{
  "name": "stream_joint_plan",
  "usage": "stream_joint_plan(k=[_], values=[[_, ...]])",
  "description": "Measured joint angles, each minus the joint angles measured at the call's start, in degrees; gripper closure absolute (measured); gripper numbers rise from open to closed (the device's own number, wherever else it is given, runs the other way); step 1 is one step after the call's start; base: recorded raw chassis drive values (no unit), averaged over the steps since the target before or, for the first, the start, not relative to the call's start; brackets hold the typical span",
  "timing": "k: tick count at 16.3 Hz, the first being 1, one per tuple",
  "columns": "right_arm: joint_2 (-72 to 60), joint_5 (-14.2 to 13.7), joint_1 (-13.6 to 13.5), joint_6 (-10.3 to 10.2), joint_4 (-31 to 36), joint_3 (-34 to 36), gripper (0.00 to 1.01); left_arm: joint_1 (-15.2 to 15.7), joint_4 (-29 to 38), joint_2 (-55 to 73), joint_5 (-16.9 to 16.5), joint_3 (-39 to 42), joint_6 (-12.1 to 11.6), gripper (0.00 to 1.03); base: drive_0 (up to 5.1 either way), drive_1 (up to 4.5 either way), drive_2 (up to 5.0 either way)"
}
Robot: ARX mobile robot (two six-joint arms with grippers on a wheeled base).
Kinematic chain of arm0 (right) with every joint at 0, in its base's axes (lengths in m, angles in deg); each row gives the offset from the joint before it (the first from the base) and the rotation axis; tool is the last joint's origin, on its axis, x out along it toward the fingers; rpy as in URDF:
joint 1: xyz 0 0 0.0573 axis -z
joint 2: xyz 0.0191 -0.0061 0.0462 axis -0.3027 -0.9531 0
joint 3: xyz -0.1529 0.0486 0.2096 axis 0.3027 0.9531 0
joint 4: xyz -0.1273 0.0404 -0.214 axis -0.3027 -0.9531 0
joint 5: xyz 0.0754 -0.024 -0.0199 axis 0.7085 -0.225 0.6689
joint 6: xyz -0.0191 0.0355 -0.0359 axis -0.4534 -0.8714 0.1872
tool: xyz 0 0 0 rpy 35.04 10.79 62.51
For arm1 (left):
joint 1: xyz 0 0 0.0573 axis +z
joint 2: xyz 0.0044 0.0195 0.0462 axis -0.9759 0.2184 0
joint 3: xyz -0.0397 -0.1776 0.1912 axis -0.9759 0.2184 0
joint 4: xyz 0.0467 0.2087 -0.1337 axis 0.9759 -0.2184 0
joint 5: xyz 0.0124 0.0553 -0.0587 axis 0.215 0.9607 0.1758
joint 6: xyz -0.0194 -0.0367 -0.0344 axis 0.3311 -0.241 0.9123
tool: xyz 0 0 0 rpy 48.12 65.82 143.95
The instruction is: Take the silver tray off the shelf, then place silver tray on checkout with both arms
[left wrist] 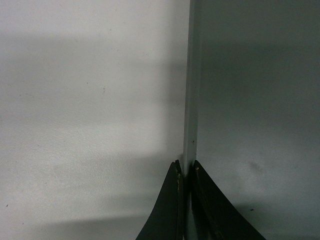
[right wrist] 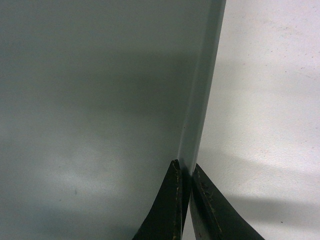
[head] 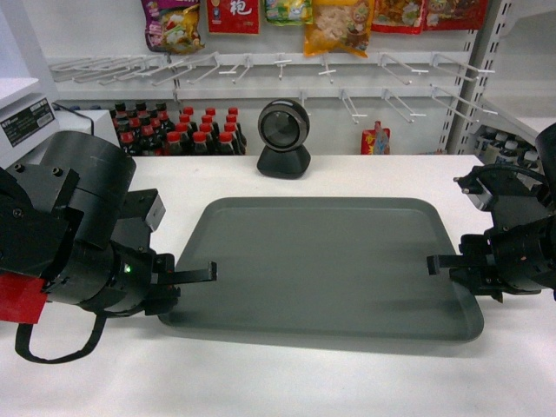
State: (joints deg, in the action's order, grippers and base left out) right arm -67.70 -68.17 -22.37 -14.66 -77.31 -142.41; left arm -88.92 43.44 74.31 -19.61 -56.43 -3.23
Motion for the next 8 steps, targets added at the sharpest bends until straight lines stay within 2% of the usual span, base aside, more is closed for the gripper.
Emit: stream_joint_plan(k=[1, 3, 7, 8], values=[[0.0, -0.1, 0.0, 0.0, 0.2, 0.1, 0.98, 0.0, -0.1, 0.0, 0.0, 0.0, 0.0, 1.00, 0.0, 0.00, 0.0], [0.0, -1.0, -0.1, 0.7, 1.3, 0.5, 0.91, -0.4, 0.0, 0.0, 0.6, 0.0, 0.0, 0.98, 0.0, 0.00, 0.0], [0.7, -3.0, 0.2, 1.2, 3.2, 1.6, 0.80, -1.0, 0.5, -0.2, 3.5, 0.3, 0.0, 0.87, 0.0, 0.00, 0.0], [1.9, -3.1, 1.0, 1.2, 4.7, 2.7, 0.73, -1.0, 1.1, -1.2, 4.1, 1.3, 0.0, 0.77, 0.0, 0.00, 0.0]])
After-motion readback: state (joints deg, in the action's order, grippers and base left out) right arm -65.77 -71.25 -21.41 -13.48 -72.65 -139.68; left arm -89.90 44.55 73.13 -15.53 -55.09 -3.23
